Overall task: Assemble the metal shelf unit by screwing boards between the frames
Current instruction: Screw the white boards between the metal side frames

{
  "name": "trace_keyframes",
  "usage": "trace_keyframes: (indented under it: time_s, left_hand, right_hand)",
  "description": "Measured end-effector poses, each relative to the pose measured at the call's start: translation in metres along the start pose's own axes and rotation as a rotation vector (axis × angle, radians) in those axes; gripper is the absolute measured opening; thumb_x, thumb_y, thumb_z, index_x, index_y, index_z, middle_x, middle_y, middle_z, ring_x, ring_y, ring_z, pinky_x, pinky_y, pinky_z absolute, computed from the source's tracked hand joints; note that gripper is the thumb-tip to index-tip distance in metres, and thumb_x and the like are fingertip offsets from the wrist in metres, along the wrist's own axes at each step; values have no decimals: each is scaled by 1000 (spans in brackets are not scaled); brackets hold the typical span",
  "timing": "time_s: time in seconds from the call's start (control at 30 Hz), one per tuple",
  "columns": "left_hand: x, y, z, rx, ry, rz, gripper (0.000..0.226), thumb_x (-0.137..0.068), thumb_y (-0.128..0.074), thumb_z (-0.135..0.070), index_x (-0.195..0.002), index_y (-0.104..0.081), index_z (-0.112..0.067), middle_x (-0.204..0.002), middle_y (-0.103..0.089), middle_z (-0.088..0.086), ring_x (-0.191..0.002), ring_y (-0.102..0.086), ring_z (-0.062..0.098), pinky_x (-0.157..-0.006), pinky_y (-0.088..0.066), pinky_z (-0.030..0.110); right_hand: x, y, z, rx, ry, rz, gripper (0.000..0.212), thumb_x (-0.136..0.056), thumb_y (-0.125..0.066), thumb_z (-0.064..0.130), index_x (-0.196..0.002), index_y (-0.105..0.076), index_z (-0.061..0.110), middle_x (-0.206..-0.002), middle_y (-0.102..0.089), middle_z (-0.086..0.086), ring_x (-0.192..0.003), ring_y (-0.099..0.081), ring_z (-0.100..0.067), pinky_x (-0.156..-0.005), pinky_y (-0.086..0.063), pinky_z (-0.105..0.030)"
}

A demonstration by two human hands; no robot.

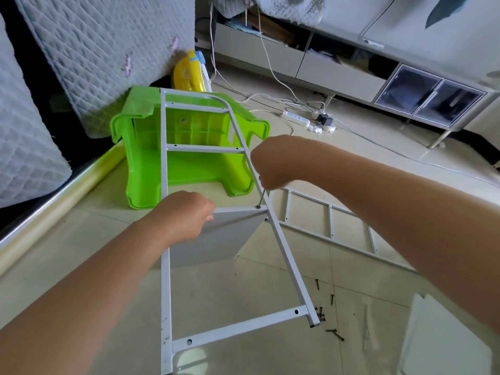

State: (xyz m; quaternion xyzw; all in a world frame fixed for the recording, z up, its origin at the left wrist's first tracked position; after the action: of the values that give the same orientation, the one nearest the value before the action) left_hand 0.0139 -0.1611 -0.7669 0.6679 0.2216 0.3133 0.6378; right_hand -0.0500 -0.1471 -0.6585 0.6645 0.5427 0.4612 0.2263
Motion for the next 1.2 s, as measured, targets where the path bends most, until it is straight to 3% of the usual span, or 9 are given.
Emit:
trace_keyframes:
  time_s: [0.1,0.23,0.3,0.4,0.47,0.6,0.8,1.03,1.2]
  left_hand:
    - [1,1,0,3,-6,-9,19,-99,-36,-25,-88,-46,-14,-67,-32,-2,-75,-42,24,-63,-27,28]
    - [8,0,6,41,18,-1,19,-100,-36,-23,-84,-40,-15,-67,-33,-3,-75,-42,23,-63,-26,27]
    - [8,1,7,64,25,-9,20,-100,-36,-23,-82,-38,-14,-66,-29,-3,-74,-40,22,-63,-26,27]
    - [7,2,9,94,35,-20,21,-100,-36,-24,-82,-39,-13,-66,-30,-3,-74,-40,21,-63,-27,27]
    - [7,3,11,91,42,-32,20,-100,-36,-25,-86,-44,-13,-66,-30,-3,-74,-40,21,-63,-28,27]
    - [7,1,9,54,43,-9,22,-101,-33,-23,-100,-50,-8,-67,-29,-3,-75,-40,22,-63,-28,27]
    - [7,6,6,-2,46,-13,18,-101,-33,-23,-92,-46,-14,-69,-32,0,-77,-43,25,-62,-25,27]
    - [3,8,6,-14,51,-56,36,-100,-33,-25,-66,-25,-18,-86,-50,8,-77,-43,23,-61,-24,28]
    - [8,7,7,25,43,-63,21,-100,-36,-22,-80,-36,-17,-100,-58,10,-94,-55,28,-63,-25,28]
  right_hand:
    - [-3,-2,-1,-80,-56,76,31,-91,-39,6,-60,-39,8,-60,-40,-2,-47,-38,-12,-44,-31,-20]
    - [8,-9,-8,-219,-81,154,34,-92,-36,4,-59,-42,6,-44,-43,-2,-32,-39,-11,-23,-24,-10]
    - [13,-11,-12,-204,-101,121,32,-93,-39,7,-62,-45,4,-56,-39,-2,-46,-39,-14,-32,-33,-12]
    - [17,-15,-8,-66,-74,69,18,-95,-42,16,-89,-55,4,-68,-42,0,-73,-45,-21,-66,-39,-25]
    - [17,-13,-6,-6,-26,14,15,-94,-44,16,-97,-56,7,-80,-52,-2,-80,-47,-22,-69,-39,-28]
    - [16,-2,0,90,88,-88,16,-94,-46,12,-98,-60,5,-71,-42,-1,-79,-51,-23,-67,-41,-28]
    - [11,3,10,118,129,-103,19,-93,-47,14,-75,-43,9,-63,-32,0,-68,-43,-21,-49,-30,-21]
    - [5,-8,-12,-91,-40,-13,33,-94,-42,14,-61,-35,9,-63,-35,1,-54,-33,-12,-61,-37,-27]
    - [3,-13,-14,-216,-87,110,32,-91,-42,7,-59,-46,8,-56,-44,1,-48,-37,-8,-40,-31,-14]
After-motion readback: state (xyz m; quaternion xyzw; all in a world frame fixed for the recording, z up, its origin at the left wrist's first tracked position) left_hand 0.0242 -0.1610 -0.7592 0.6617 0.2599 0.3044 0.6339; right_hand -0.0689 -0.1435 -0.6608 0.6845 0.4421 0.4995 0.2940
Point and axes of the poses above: each hand's wrist, its own x-axis away from the middle knuckle, its own y-axis out of the back of the hand, z = x × y, the point moved 10 cm from there along -x, towards the middle knuckle
